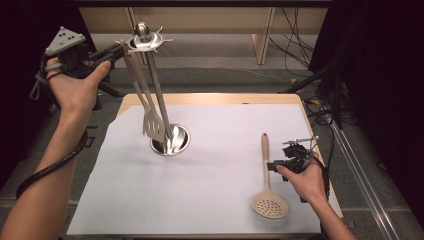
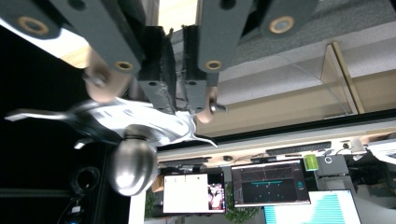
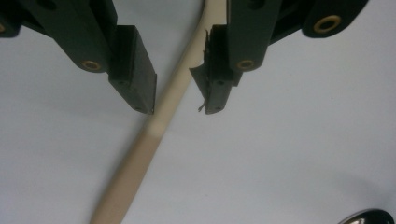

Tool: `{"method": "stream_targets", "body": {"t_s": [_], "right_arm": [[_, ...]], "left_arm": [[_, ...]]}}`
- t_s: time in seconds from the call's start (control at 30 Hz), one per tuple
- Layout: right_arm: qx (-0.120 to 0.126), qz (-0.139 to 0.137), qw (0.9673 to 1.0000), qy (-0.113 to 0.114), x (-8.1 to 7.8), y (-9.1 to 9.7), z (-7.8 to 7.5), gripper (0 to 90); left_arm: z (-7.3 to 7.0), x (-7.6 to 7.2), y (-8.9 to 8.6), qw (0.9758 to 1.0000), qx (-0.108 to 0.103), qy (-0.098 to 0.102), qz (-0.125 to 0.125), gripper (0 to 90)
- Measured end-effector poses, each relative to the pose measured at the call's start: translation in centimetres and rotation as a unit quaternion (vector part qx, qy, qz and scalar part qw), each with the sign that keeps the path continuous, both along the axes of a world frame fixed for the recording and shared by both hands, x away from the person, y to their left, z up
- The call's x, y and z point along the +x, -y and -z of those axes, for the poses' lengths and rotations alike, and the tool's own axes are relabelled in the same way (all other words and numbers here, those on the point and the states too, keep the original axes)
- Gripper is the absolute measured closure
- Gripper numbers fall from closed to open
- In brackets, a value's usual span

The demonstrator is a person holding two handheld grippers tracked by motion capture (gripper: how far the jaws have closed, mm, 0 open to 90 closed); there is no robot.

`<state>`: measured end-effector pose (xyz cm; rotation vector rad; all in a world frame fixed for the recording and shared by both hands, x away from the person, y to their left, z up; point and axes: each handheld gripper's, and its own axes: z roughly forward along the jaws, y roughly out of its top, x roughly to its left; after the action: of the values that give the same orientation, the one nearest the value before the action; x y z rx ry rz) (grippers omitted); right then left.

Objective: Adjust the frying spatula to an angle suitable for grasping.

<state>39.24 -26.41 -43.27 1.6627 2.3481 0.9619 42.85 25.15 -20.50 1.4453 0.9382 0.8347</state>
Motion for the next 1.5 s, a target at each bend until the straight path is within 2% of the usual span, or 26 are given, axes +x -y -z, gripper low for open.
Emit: {"method": "stream_targets", "body": {"t_s": [0.17,0.27,0.37,0.4,0.5,0.53,0.57,0.6,0.63,0.67,0.73,0.77,0.8,0.83,0.87,0.93,1.0,1.03,1.1,1.17,1.23,1.3,1.33,1.37,1.47,1.5], "right_arm": [[-0.007,-0.011,0.9996,-0.025,0.5,-0.1,0.3,61.7],[-0.010,0.010,0.9974,-0.070,0.9,-0.6,0.3,61.5],[-0.044,0.033,0.9952,-0.081,1.2,-1.0,0.3,61.4],[-0.046,0.046,0.9931,-0.098,1.4,-1.2,0.3,61.2],[-0.054,0.050,0.9910,-0.112,1.9,-1.5,0.5,61.0],[-0.059,0.036,0.9923,-0.103,2.2,-1.5,0.7,60.8],[-0.058,0.058,0.9888,-0.125,2.2,-1.8,0.5,60.5],[-0.064,0.040,0.9910,-0.111,2.5,-1.6,0.7,60.2],[-0.068,0.053,0.9883,-0.126,2.7,-1.9,0.6,60.1],[-0.061,0.045,0.9904,-0.116,2.8,-1.9,0.8,60.2],[-0.068,0.052,0.9867,-0.138,3.1,-2.1,0.8,60.2],[-0.068,0.048,0.9873,-0.135,3.4,-2.1,1.0,60.2],[-0.067,0.063,0.9844,-0.150,3.4,-2.4,1.0,60.1],[-0.071,0.042,0.9875,-0.134,3.7,-2.3,1.2,60.1],[-0.068,0.066,0.9825,-0.161,3.6,-2.7,1.1,60.1],[-0.077,0.051,0.9850,-0.146,4.0,-2.6,1.6,60.0],[-0.085,0.059,0.9821,-0.157,4.1,-3.0,1.7,60.0],[-0.088,0.043,0.9840,-0.149,4.2,-2.9,2.0,60.0],[-0.090,0.044,0.9829,-0.155,4.3,-3.1,2.3,60.9],[-0.100,0.058,0.9793,-0.166,4.4,-3.4,2.1,62.0],[-0.106,0.045,0.9810,-0.156,4.6,-3.4,2.2,65.6],[-0.115,0.049,0.9783,-0.165,4.7,-3.5,2.2,67.1],[-0.121,0.062,0.9747,-0.177,4.7,-3.7,2.1,70.2],[-0.111,0.048,0.9784,-0.168,4.8,-3.6,2.2,70.8],[-0.121,0.052,0.9740,-0.184,4.9,-4.0,1.9,71.0],[-0.125,0.045,0.9764,-0.170,4.9,-4.0,2.0,71.1]], "left_arm": [[1.5,-2.9,-0.9,0.9999,-0.010,-0.001,0.013,70.4],[2.6,-4.2,-1.3,0.9997,-0.015,-0.007,0.018,63.6],[3.9,-5.5,-1.6,0.9995,-0.019,-0.014,0.021,58.4],[4.3,-5.8,-1.7,0.9994,-0.019,-0.016,0.023,56.5],[5.5,-6.4,-2.1,0.9992,-0.018,-0.026,0.025,53.3],[5.9,-6.6,-2.2,0.9991,-0.019,-0.029,0.024,52.0],[6.2,-6.7,-2.3,0.9990,-0.018,-0.034,0.024,50.9],[6.5,-6.8,-2.4,0.9989,-0.019,-0.035,0.024,49.8],[6.8,-6.9,-2.5,0.9988,-0.019,-0.039,0.024,48.8],[7.1,-7.0,-2.6,0.9985,-0.020,-0.044,0.025,47.9],[7.5,-7.0,-2.8,0.9980,-0.026,-0.051,0.025,47.7],[7.7,-7.0,-2.9,0.9978,-0.028,-0.056,0.023,47.5],[7.9,-7.0,-3.0,0.9977,-0.027,-0.058,0.023,47.0],[8.1,-7.0,-3.0,0.9975,-0.026,-0.061,0.023,46.5],[8.2,-7.0,-2.9,0.9973,-0.025,-0.065,0.023,45.6],[8.4,-7.0,-2.8,0.9972,-0.022,-0.068,0.024,44.9],[8.5,-6.9,-2.6,0.9969,-0.021,-0.071,0.027,44.6],[8.6,-6.9,-2.6,0.9968,-0.019,-0.072,0.027,44.4],[8.7,-6.8,-2.4,0.9966,-0.016,-0.075,0.029,44.2],[8.8,-6.7,-2.2,0.9965,-0.015,-0.077,0.030,44.2],[8.9,-6.7,-2.0,0.9964,-0.013,-0.076,0.034,43.7],[8.9,-6.7,-1.8,0.9963,-0.013,-0.078,0.035,42.5],[9.0,-6.7,-1.8,0.9962,-0.013,-0.079,0.035,42.1],[9.0,-6.7,-1.7,0.9960,-0.013,-0.080,0.036,41.8],[9.1,-6.6,-1.7,0.9958,-0.010,-0.083,0.036,41.5],[9.2,-6.6,-1.7,0.9959,-0.008,-0.083,0.036,41.5]]}}
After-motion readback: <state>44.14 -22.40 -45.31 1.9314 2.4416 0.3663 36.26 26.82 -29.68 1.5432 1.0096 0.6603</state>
